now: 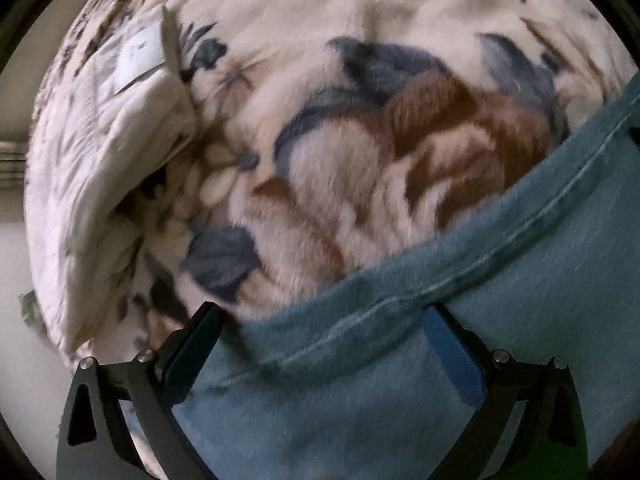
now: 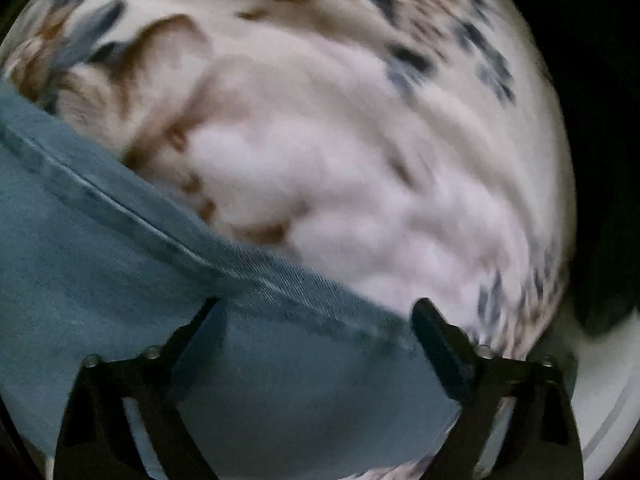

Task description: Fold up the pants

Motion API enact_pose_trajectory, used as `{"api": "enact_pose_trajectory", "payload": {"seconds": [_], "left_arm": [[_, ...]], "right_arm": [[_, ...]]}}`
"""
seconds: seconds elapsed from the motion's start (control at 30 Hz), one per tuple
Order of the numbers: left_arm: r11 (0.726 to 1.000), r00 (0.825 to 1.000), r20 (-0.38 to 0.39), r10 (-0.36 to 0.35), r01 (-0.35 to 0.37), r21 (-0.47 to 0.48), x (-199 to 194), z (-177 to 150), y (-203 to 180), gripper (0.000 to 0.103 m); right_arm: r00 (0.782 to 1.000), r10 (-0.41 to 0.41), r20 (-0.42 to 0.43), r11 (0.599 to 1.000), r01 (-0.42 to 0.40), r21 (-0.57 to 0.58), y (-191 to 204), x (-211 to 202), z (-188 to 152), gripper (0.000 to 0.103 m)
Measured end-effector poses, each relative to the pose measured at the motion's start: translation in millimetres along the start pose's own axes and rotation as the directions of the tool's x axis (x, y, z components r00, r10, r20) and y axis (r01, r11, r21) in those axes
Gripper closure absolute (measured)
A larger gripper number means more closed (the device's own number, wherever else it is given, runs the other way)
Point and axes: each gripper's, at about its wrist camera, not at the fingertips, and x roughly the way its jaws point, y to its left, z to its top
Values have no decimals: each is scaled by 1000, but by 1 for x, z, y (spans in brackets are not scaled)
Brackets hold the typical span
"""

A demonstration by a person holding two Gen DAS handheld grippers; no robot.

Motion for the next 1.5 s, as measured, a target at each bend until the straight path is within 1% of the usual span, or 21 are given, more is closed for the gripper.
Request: {"api": "enact_pose_trajectory", "payload": {"seconds": [0.03,0.07,0.13,0.17,0.2,0.3,0.63,0.73,0.8,0.87,0.93,1.0,1.07,1.17,1.23,1.3,1.33,1.4,1.43,1.47,1.5], "left_arm": [[999,999,4,-42,42,-5,-1,1,4,13],[995,995,7,-102,102,-11,-4,2,8,33],[990,990,20,-140,140,-3,-13,0,10,55],[991,990,32,-137,137,9,-20,-2,10,69],[992,991,46,-122,121,15,-26,-5,10,82],[995,991,91,-98,100,-17,-46,-15,20,96],[954,952,286,-109,181,-238,-154,-100,67,99],[916,932,337,-133,246,-318,-167,-146,37,99],[866,921,345,-181,316,-388,-164,-174,9,99],[801,913,329,-240,378,-464,-166,-219,-16,100],[764,921,291,-258,379,-522,-164,-250,-37,100],[741,927,248,-283,375,-557,-148,-282,-58,101],[739,936,193,-295,351,-574,-120,-294,-76,101],[708,936,113,-333,327,-626,-74,-304,-92,103],[696,931,87,-354,324,-640,-60,-311,-95,103],[687,932,66,-355,309,-657,-57,-320,-92,101],[667,926,75,-370,321,-672,-59,-324,-89,101],[634,921,71,-383,318,-704,-66,-335,-82,86],[613,921,78,-382,316,-724,-73,-341,-76,79],[595,926,85,-369,305,-744,-79,-346,-71,64],[578,932,94,-350,293,-762,-86,-350,-65,50]], "right_arm": [[999,35,10,999,-34,-25,1,-2,5,47],[997,74,10,997,-74,-36,5,-2,6,69],[995,99,26,994,-98,-43,13,-5,5,83],[996,73,45,996,-71,-45,16,-7,2,100],[994,78,74,996,-75,-40,18,-10,-2,100],[988,74,137,997,-78,25,12,-19,-16,100],[945,67,321,970,-137,201,-16,-81,-82,101],[929,70,364,954,-169,246,16,-124,-119,101],[913,101,395,932,-225,283,27,-140,-160,101],[908,136,396,906,-276,322,49,-148,-197,101],[913,157,376,884,-300,359,70,-148,-232,103],[923,193,332,855,-324,406,88,-131,-267,103],[927,246,282,824,-353,443,107,-107,-290,103],[929,314,198,802,-371,469,130,-69,-311,103],[909,381,167,756,-411,510,135,-46,-319,103],[870,462,175,659,-468,589,123,-35,-322,102],[849,493,192,605,-493,625,114,-35,-320,100],[821,517,244,534,-531,657,95,-45,-311,79],[817,511,266,518,-540,664,86,-52,-306,47],[817,497,292,503,-546,670,75,-61,-297,18],[821,475,317,492,-546,678,64,-69,-288,14]]}}
